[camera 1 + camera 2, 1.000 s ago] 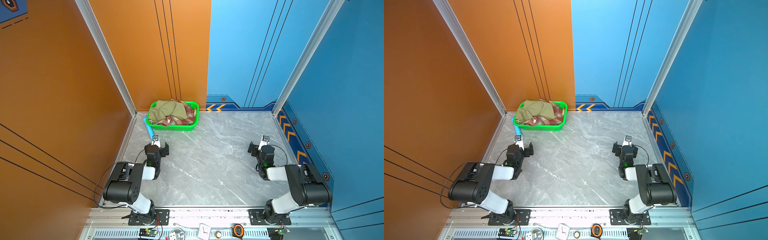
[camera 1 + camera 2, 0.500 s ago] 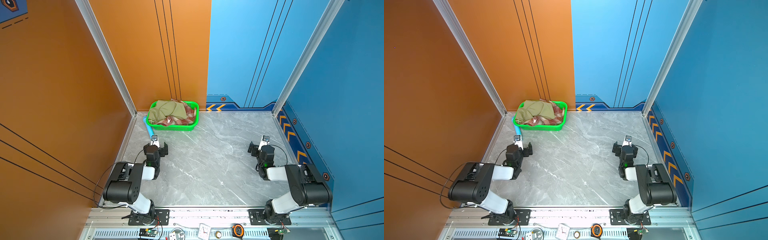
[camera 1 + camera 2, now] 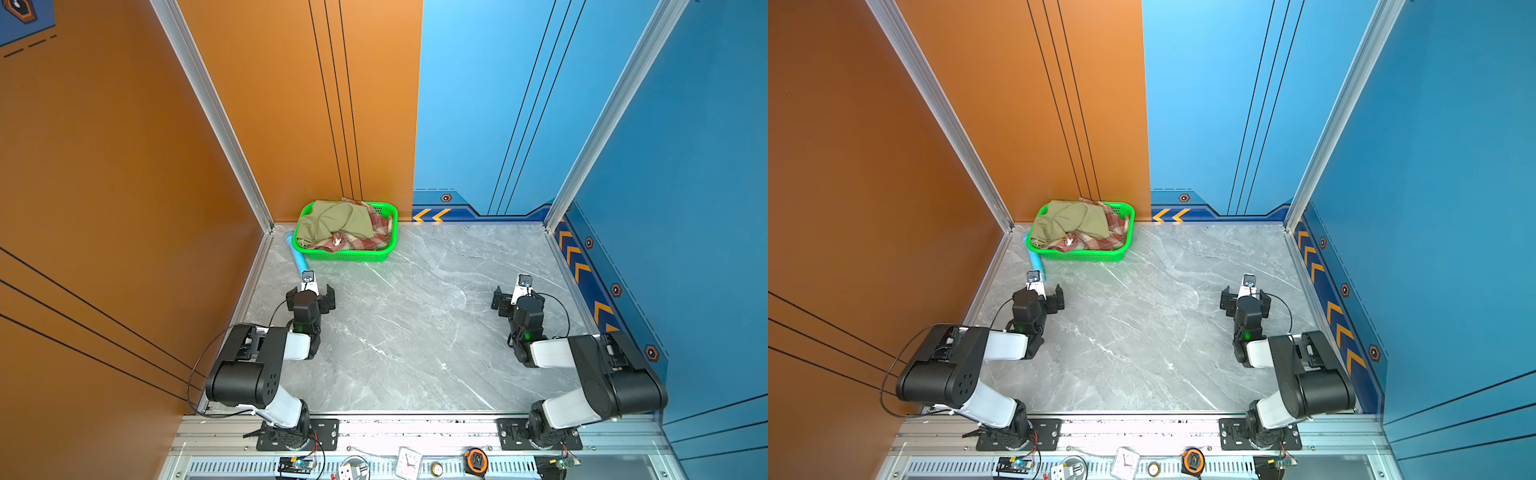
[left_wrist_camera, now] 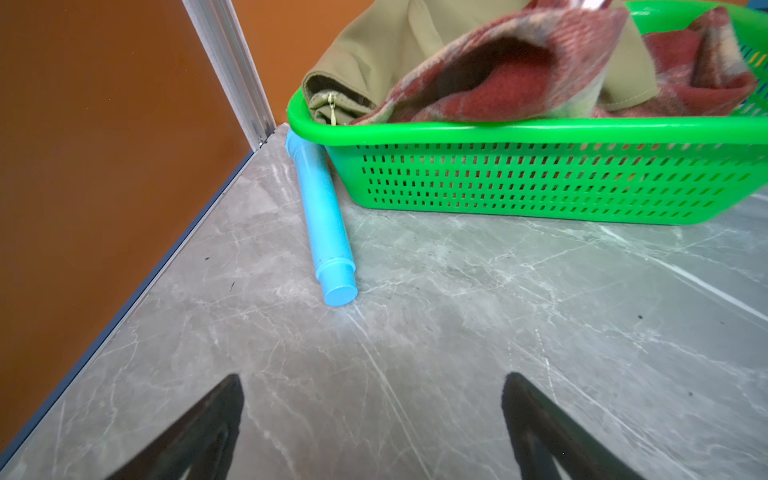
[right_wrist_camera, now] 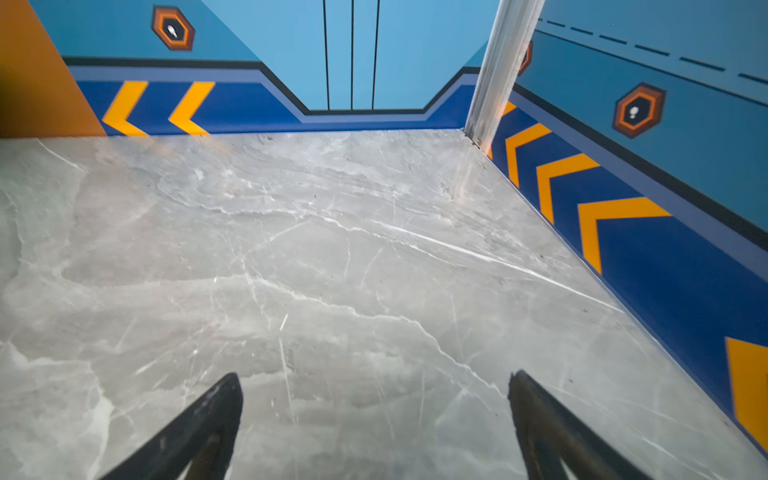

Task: Fold and stack the skirts
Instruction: 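Grasp the olive-green skirt in the basket with the left gripper while the right arm advances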

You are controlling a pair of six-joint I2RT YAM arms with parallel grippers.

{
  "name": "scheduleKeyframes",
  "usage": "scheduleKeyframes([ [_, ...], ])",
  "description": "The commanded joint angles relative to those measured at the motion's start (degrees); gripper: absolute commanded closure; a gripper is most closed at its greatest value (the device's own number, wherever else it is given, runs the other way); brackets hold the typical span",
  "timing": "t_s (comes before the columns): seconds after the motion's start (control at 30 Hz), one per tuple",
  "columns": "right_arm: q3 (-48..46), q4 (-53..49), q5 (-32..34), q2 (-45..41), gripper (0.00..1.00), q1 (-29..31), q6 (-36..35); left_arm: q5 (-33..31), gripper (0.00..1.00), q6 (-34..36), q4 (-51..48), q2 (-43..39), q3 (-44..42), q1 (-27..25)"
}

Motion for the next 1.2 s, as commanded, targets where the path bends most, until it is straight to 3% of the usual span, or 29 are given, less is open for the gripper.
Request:
scheduleKeyframes([
  [0.0, 6.38, -17.88, 4.6, -10.12, 0.0, 2.39, 1.51, -9.23, 0.02, 0.69, -10.23, -5.58, 4.34, -2.6],
  [0.07, 7.97, -21.26, 2.27, -13.37, 0.0, 3.06, 5.06, -12.02, 0.02, 1.08, -18.06, -9.23, 7.52, -4.02],
  [0.2, 18.79, -35.78, 4.16, -13.49, 0.0, 9.31, 7.56, -16.21, 0.02, -0.72, -32.05, -16.41, 14.04, -8.48],
  [0.37, 30.74, -45.03, 3.26, -8.02, 0.0, 17.83, 10.84, -12.31, 0.03, -9.15, -48.81, -18.53, 25.47, -8.64],
  [0.6, 41.56, -53.77, -1.08, 0.88, 0.04, 25.79, 14.62, -0.96, 0.08, -10.36, -71.08, -1.79, 56.29, -5.72],
  [0.8, 45.53, -56.83, -2.37, 4.73, 0.04, 30.8, 13.55, 6.81, 0.12, -14.04, -79.99, 12.6, 74.73, -3.24],
  [0.9, 46.69, -56.81, -2.96, 6.01, 0.04, 31.13, 13.11, 8.21, 0.13, -14.92, -83.31, 18.12, 80.98, -2.11],
  [1.17, 49.16, -55.97, -3.78, 8.79, 0.04, 32.97, 12.06, 13.8, 0.12, -16.69, -83.26, 25.11, 86.27, 3.84],
])
